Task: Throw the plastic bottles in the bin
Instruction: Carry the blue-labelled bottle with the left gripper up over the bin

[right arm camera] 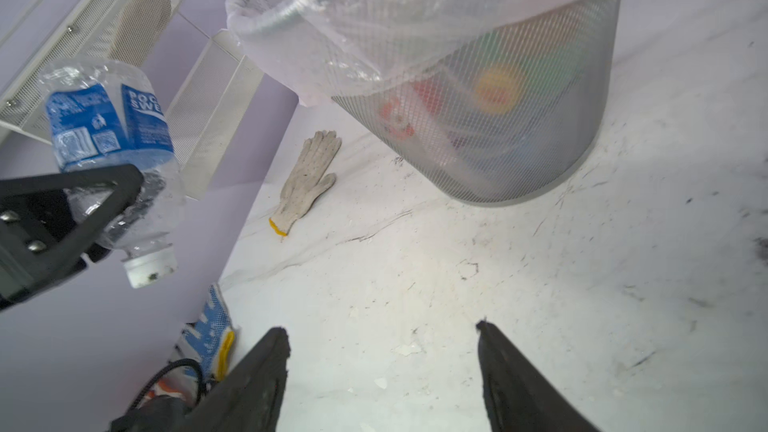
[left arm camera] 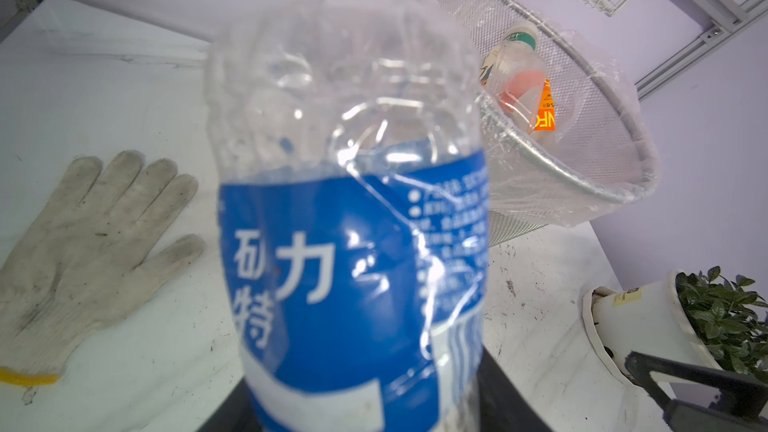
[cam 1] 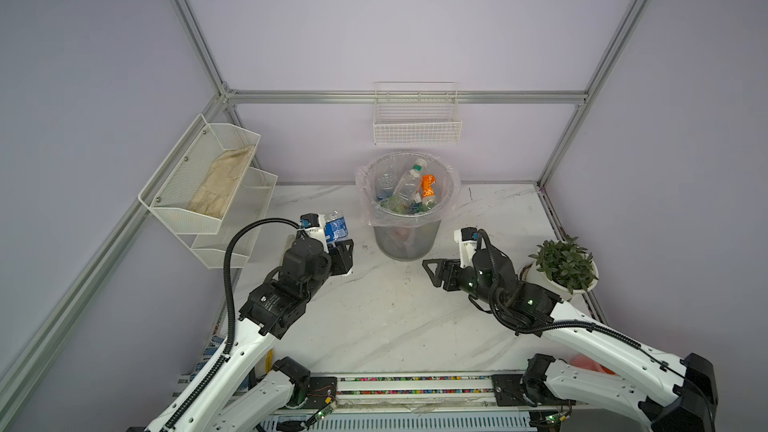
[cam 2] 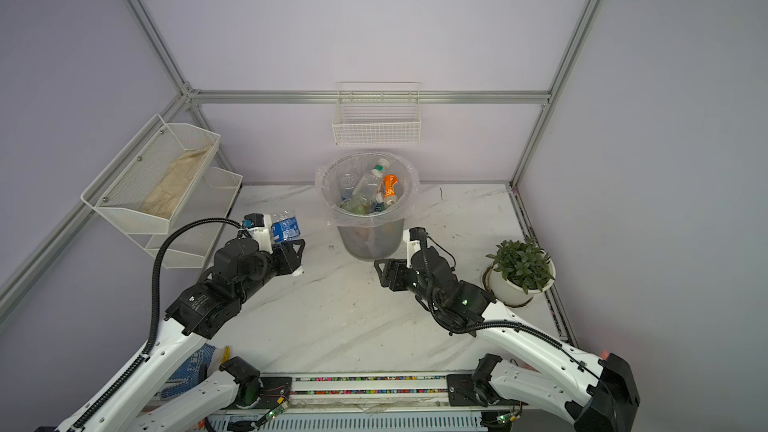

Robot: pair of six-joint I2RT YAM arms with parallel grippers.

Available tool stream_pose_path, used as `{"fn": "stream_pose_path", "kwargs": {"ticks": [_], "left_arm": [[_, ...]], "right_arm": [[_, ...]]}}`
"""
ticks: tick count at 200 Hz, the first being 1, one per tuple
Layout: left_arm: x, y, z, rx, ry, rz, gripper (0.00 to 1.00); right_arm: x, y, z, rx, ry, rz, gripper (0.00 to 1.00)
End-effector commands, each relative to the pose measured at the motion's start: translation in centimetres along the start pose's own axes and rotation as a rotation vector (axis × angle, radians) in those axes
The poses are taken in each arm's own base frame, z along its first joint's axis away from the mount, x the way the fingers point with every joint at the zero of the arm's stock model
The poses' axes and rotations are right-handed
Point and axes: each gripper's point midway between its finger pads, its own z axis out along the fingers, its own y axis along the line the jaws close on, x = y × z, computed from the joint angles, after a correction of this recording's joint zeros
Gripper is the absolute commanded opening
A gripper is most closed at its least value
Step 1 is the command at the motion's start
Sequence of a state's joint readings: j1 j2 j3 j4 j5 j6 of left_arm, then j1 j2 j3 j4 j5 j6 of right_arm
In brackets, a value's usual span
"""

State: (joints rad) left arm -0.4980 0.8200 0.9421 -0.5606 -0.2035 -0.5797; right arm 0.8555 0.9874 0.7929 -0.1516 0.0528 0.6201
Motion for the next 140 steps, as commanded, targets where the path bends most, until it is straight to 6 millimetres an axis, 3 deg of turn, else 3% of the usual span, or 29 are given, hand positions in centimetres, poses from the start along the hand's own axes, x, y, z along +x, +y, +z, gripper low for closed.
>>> {"fn": "stream_pose_path", "kwargs": {"ticks": [1, 42, 140], "left_arm": [[-7.0, -2.7, -5.1, 0.09, -0.197, 0.019, 0.37], [-11.0, -4.5, -9.1, 0.163, -0.309, 0.036, 0.37], [-17.0, -9.7, -14.4, 0.403, -0.512, 0.085, 0.37]], "right_arm": [[-1.0, -0.8, -1.1, 0.058, -0.029, -0.019, 0.85], [-1.7, -1.2, -1.9, 0.083, -0.058, -0.023, 0.97], [-3.0, -1.6, -3.2, 0.109, -0.122, -0.011, 0.97]]}}
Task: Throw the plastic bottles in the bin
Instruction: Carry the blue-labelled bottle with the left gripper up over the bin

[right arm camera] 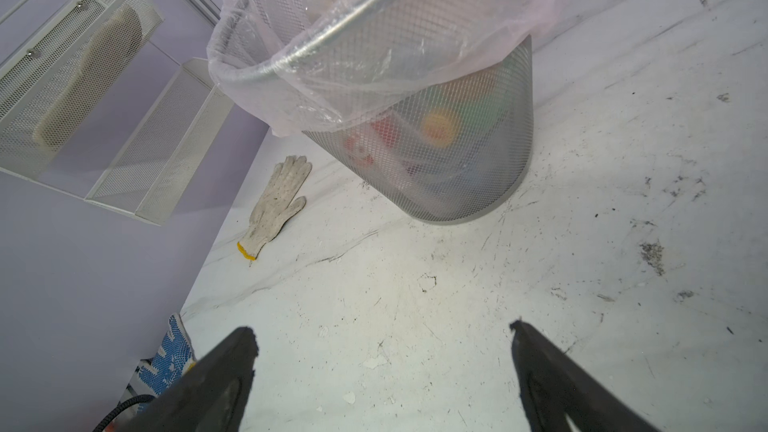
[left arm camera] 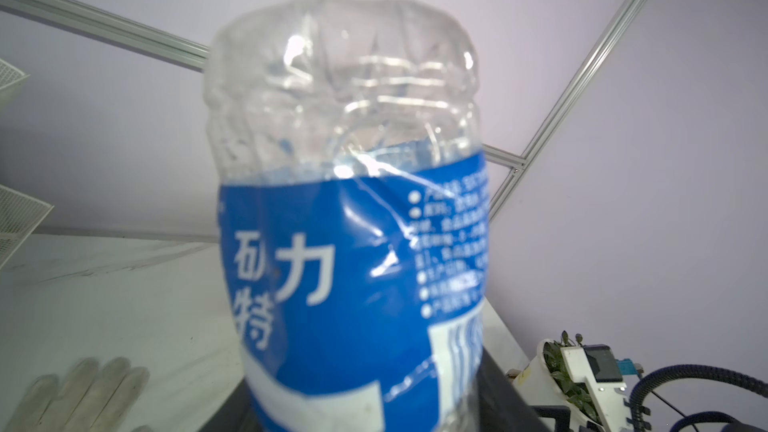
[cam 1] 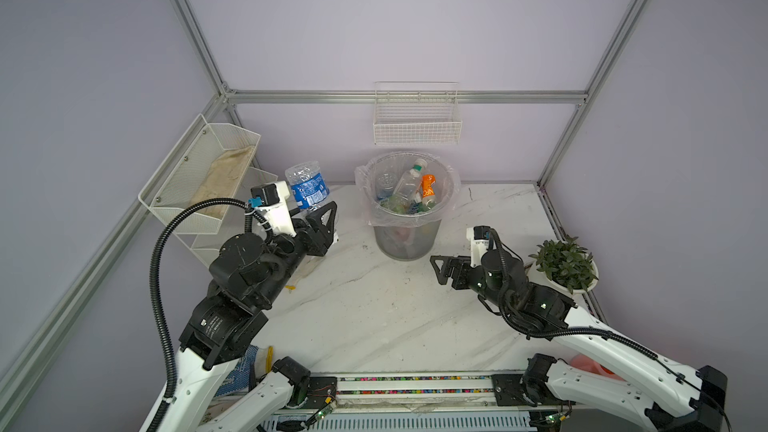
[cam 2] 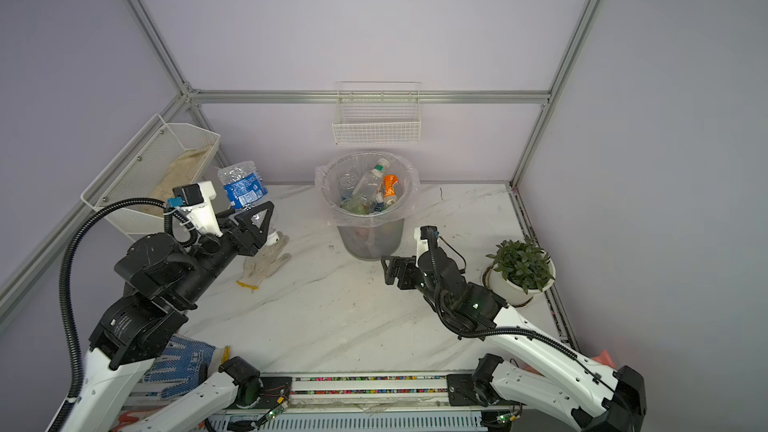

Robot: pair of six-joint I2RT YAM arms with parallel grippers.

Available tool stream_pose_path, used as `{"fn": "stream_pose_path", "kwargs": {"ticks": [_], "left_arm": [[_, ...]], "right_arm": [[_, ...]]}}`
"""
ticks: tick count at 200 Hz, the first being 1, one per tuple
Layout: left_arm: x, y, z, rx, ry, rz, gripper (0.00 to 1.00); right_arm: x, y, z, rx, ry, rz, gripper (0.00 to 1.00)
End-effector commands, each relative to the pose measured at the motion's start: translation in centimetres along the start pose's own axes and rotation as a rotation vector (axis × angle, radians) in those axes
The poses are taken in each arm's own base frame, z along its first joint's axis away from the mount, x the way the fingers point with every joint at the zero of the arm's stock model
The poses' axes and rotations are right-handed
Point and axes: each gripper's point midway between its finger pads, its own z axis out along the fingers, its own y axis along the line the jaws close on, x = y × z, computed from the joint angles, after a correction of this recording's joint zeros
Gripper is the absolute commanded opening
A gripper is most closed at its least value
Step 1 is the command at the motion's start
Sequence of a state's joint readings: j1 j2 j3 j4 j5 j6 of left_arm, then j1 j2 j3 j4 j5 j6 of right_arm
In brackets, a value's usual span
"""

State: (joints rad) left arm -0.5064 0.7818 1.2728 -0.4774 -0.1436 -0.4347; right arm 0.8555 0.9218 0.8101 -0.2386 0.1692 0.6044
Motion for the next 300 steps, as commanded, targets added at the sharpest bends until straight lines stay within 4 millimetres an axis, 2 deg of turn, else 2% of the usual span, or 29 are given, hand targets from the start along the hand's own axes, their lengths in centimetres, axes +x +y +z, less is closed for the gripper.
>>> {"fn": "stream_pose_path", "kwargs": {"ticks": [1, 45, 69, 122, 209, 244, 274, 282, 288, 293, 300], "left_arm": [[-5.1, -3.4, -1.5, 0.142, -0.149, 0.012, 0.37], [-6.6, -4.3, -1.2, 0.172, -0.183, 0.023, 0.37], [-6.5, -5.2, -0.4, 0.206, -0.17, 0.029, 0.37], [-6.0, -5.7, 1.6, 0.204, -0.141, 0.057, 0.37], [-3.5, -7.5, 7.3, 0.238, -0.058, 0.129, 0.37], [-2.6, -8.0, 10.7, 0.219, -0.019, 0.169, 0.38], [-0.9, -8.2, 14.9, 0.184, 0.088, 0.203, 0.38], [1.1, -7.8, 17.0, 0.156, 0.173, 0.215, 0.38], [1.7, -7.7, 18.2, 0.138, 0.219, 0.224, 0.38], [3.0, -7.4, 19.0, 0.119, 0.286, 0.233, 0.39], [4.6, -7.1, 20.0, 0.101, 0.369, 0.242, 0.51]], "right_arm": [[-1.5, -0.2, -1.1, 0.02, -0.049, 0.007, 0.97], [-1.9, -0.7, -1.6, 0.039, -0.074, 0.009, 0.97], [-1.9, -0.9, -1.6, 0.05, -0.077, 0.008, 0.97], [-2.4, -1.5, -1.9, 0.082, -0.102, 0.009, 0.97], [-2.8, -1.6, -2.4, 0.093, -0.12, 0.002, 0.97], [-3.2, -1.4, -2.8, 0.085, -0.126, 0.001, 0.97], [-3.3, -1.2, -3.1, 0.077, -0.124, 0.005, 0.97], [-3.4, -1.2, -3.2, 0.077, -0.124, 0.006, 0.97], [-3.5, -1.1, -3.3, 0.076, -0.125, 0.007, 0.97], [-3.5, -1.1, -3.5, 0.075, -0.126, 0.007, 0.97], [-3.6, -1.1, -3.6, 0.076, -0.129, 0.008, 0.97]]}}
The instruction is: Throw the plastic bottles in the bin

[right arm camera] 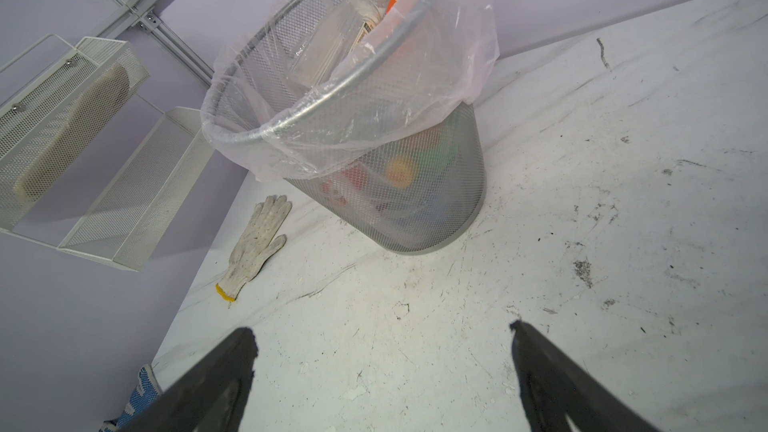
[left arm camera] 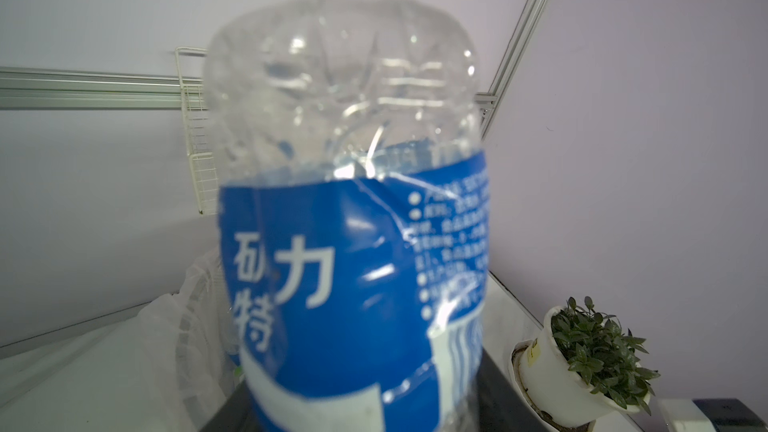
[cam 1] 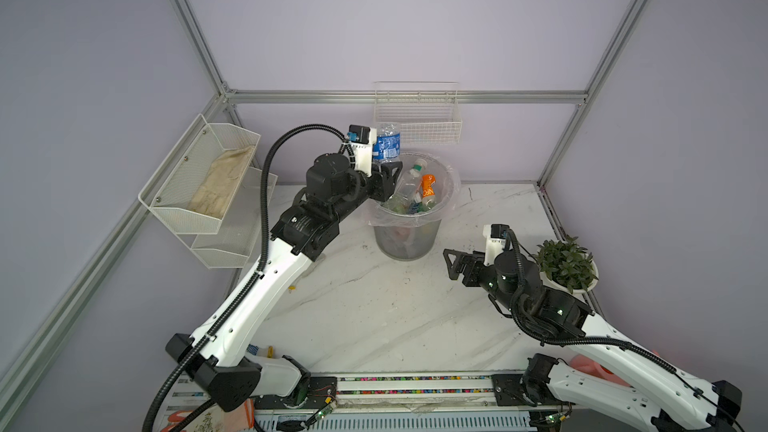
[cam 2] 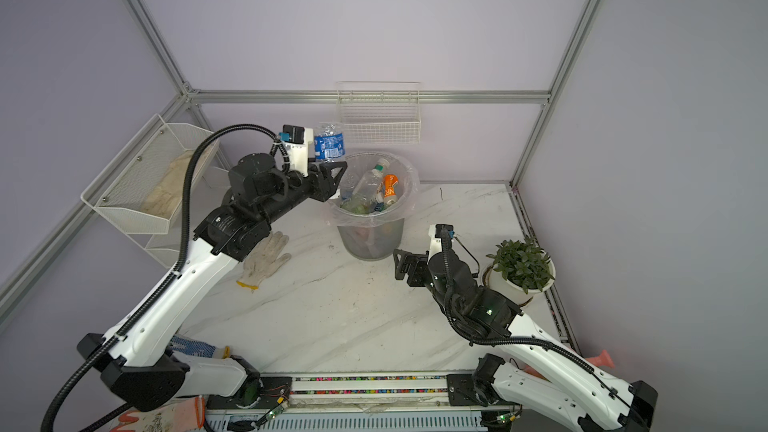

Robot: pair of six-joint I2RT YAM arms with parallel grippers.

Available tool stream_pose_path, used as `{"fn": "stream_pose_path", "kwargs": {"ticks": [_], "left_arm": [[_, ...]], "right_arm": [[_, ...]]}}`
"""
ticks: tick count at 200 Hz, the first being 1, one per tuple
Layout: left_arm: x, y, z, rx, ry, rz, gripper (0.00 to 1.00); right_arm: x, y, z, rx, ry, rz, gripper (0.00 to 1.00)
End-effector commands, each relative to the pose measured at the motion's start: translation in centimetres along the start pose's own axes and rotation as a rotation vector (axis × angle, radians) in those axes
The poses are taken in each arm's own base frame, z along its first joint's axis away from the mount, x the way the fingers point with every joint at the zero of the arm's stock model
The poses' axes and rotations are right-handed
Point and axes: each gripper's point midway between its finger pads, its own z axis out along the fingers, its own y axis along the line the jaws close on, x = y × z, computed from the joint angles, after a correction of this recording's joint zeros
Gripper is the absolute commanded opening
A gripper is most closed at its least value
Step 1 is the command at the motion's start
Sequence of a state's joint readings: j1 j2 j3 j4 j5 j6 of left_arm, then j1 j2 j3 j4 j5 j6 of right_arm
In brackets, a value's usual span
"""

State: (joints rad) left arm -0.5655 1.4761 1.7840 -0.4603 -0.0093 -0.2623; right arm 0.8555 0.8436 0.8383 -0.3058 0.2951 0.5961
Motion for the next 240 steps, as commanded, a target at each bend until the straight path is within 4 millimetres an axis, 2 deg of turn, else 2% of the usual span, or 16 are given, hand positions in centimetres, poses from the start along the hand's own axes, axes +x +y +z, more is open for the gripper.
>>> {"fn": "stream_pose_path", "kwargs": {"ticks": [1, 9, 14, 17, 34, 66, 92, 108, 111, 116, 147, 176, 240], "left_arm": [[0.8, -0.1, 2.5, -0.024, 0.165, 0.041, 0.54], [1.5, 0.0, 3.2, -0.039, 0.225, 0.04, 0.88], [1.7, 0.1, 3.2, -0.056, 0.254, 0.039, 0.98], [1.7, 0.3, 3.1, -0.069, 0.26, 0.039, 1.0], [0.2, 0.4, 1.4, -0.126, 0.219, 0.049, 1.0], [-3.7, -1.0, -3.3, -0.089, 0.071, 0.041, 1.0], [-4.9, -1.6, -6.5, -0.077, 0.006, 0.035, 1.0], [-4.7, -1.6, -7.7, -0.071, -0.017, 0.026, 1.0], [-5.4, -1.6, -9.1, -0.065, -0.046, 0.019, 1.0], [-5.4, -1.6, -9.7, -0.064, -0.058, 0.016, 1.0], [-4.2, -0.5, -12.0, -0.093, -0.083, 0.002, 1.0], [-2.1, 0.7, -13.2, -0.126, -0.079, -0.002, 1.0], [4.4, 4.3, -14.0, -0.264, 0.002, 0.033, 1.0]], "right_arm": [[-1.1, 0.0, -1.0, 0.004, -0.019, 0.006, 0.97], [-1.3, 0.1, -1.2, 0.005, -0.023, 0.007, 0.97], [-1.4, 0.1, -1.3, 0.005, -0.025, 0.006, 0.97], [-1.5, 0.1, -1.4, 0.003, -0.027, 0.008, 0.97], [-1.7, -0.1, -1.9, 0.005, -0.033, 0.01, 0.97], [-1.3, -0.2, -1.9, -0.002, -0.029, 0.009, 0.97], [-1.2, 0.0, -1.6, -0.007, -0.023, 0.008, 0.97], [-1.2, 0.0, -1.6, -0.008, -0.023, 0.01, 0.97], [-1.1, 0.0, -1.6, -0.007, -0.022, 0.01, 0.97], [-1.1, -0.1, -1.6, -0.007, -0.022, 0.01, 0.97], [-1.0, -0.2, -1.6, -0.004, -0.02, 0.014, 0.97], [-1.0, -0.3, -1.5, 0.002, -0.022, 0.016, 0.97], [-1.1, -0.6, -0.7, 0.049, -0.024, -0.013, 0.97]]}}
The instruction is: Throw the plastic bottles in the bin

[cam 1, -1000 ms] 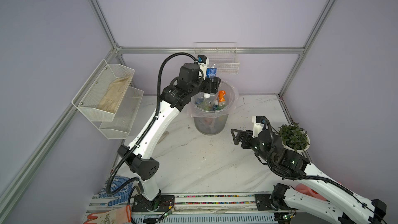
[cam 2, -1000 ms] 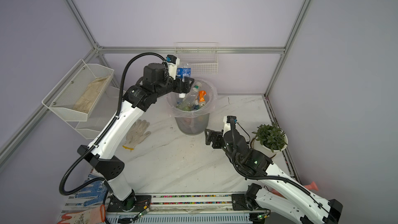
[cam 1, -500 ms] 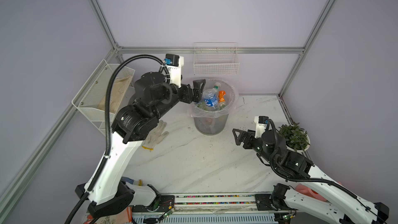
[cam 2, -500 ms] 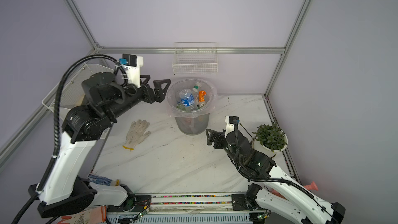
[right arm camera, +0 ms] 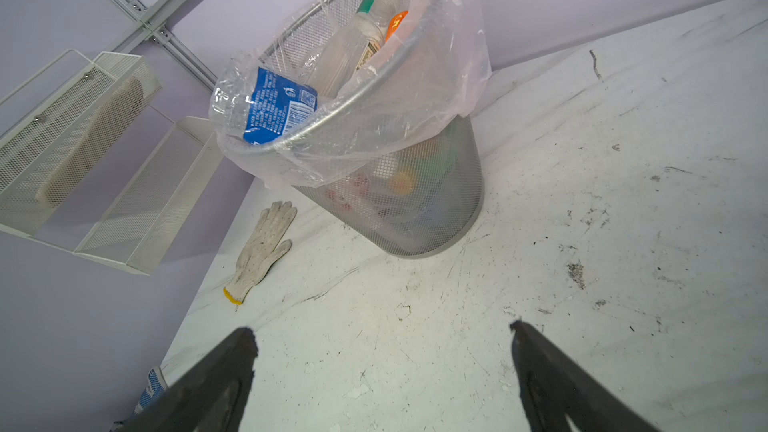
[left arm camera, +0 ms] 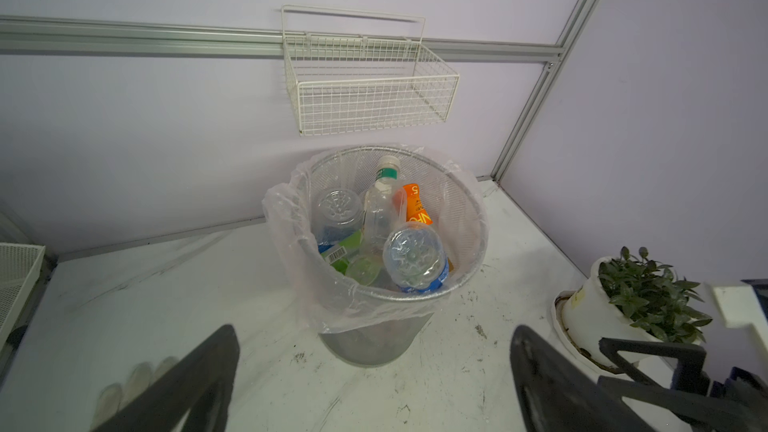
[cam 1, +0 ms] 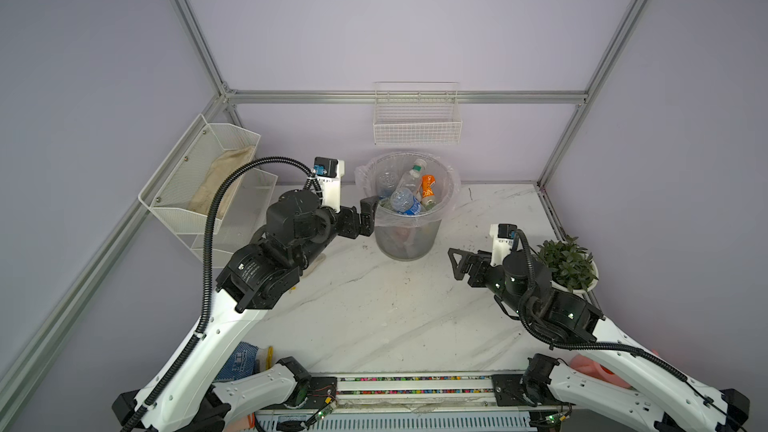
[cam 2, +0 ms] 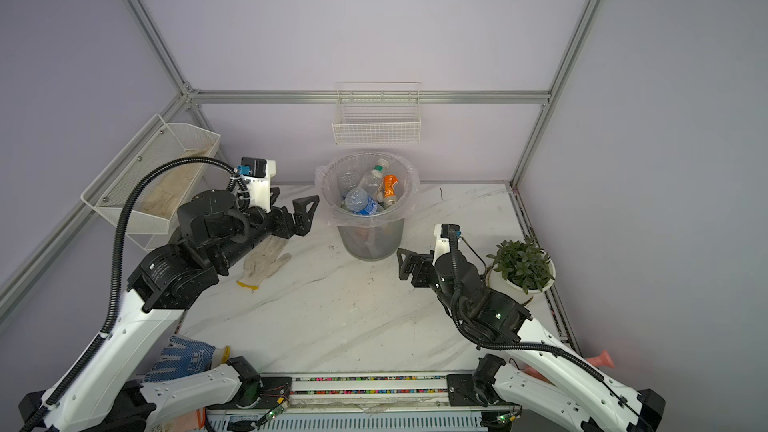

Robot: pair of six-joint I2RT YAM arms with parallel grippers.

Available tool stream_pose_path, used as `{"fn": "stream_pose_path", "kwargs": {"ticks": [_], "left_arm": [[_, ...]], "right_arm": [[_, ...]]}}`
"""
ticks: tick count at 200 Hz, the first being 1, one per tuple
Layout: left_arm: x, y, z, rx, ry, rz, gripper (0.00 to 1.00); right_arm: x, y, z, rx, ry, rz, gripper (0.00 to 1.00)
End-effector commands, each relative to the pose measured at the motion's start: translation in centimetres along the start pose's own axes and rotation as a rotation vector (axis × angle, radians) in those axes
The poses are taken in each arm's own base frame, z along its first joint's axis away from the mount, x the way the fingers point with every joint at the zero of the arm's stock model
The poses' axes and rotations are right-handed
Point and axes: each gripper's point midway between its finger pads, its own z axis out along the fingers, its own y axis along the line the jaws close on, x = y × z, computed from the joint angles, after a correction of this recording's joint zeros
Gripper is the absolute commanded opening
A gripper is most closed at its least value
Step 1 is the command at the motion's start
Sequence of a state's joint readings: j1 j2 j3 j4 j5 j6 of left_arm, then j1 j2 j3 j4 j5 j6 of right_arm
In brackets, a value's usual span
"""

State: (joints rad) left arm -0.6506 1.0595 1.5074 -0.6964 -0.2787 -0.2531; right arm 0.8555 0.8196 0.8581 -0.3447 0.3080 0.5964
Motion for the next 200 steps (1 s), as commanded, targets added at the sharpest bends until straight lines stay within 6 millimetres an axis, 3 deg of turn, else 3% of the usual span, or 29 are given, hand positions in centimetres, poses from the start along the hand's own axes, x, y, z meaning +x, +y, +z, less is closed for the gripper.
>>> {"fn": "stream_pose_path", "kwargs": {"ticks": [1, 70, 112, 141, 200], "left_arm": [[0.6, 1.6, -0.9, -0.066, -0.046, -0.012, 1.0], [5.8, 5.3, -0.4, -0.239, -0.022, 0.044, 1.0], [8.9, 7.5, 0.3, -0.352, -0.005, 0.107, 1.0], [10.7, 8.5, 0.7, -0.408, 0.013, 0.134, 1.0], [13.0, 10.5, 0.4, -0.507, -0.046, 0.142, 1.0]], "right_arm": [[-0.4, -0.5, 0.2, 0.043, -0.012, -0.016, 0.97], [-1.9, -1.4, 1.0, 0.123, -0.094, -0.137, 0.97], [-3.9, -2.5, -0.1, 0.158, -0.246, -0.173, 0.97], [-4.9, -3.7, -1.2, 0.199, -0.331, -0.184, 0.97], [-4.8, -7.7, -2.5, 0.382, -0.421, -0.178, 0.97]]}}
